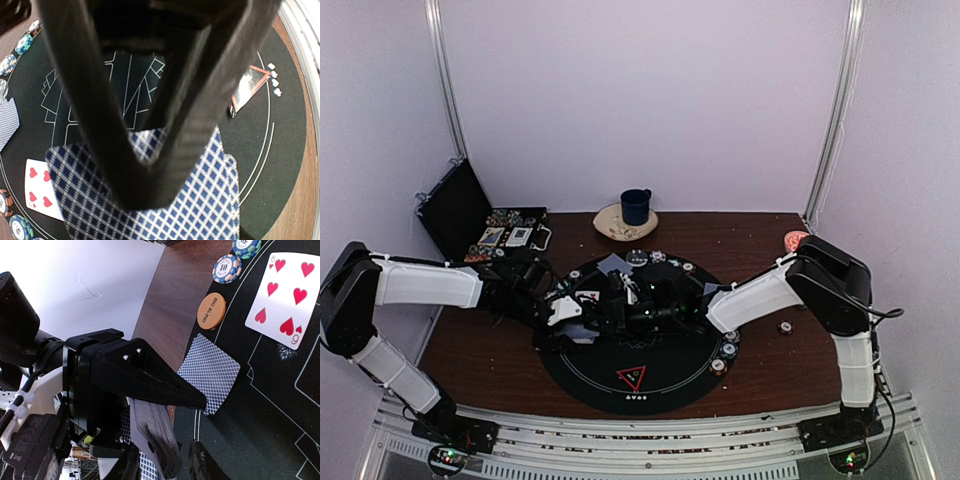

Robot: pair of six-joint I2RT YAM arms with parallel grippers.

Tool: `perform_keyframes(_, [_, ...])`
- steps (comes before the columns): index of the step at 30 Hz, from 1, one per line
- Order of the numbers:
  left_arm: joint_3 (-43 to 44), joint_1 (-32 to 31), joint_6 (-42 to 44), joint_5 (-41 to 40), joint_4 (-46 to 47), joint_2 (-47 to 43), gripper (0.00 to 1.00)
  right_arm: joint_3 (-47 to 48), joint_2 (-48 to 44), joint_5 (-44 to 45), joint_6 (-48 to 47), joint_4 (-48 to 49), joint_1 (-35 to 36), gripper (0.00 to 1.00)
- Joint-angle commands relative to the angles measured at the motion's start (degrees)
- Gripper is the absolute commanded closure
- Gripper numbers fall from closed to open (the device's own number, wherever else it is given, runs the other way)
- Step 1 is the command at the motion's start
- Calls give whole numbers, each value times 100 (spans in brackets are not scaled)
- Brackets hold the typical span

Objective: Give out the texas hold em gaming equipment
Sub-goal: Pick up the poker card from the face-down deck piles.

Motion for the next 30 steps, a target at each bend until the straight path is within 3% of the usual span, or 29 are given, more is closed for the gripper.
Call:
perform_keyframes(1, [42,12,32,23,104,65,67,-167,-468,240,-279,-181,-77,65])
perform_keyframes(7, [47,8,17,0,102,75,67,-229,-485,166,-220,-123,-67,65])
perform_keyframes(19, [49,11,3,-19,120,73,67,-113,-208,-41,-116,31,13,78])
perform_keyframes(25, [47,10,-7,-4,123,68,66,-47,-51,-70,-91,86,28,79])
perform_keyframes(30, [52,14,-9,-10,118,81,66,-9,-18,-55,-102,95,42,91])
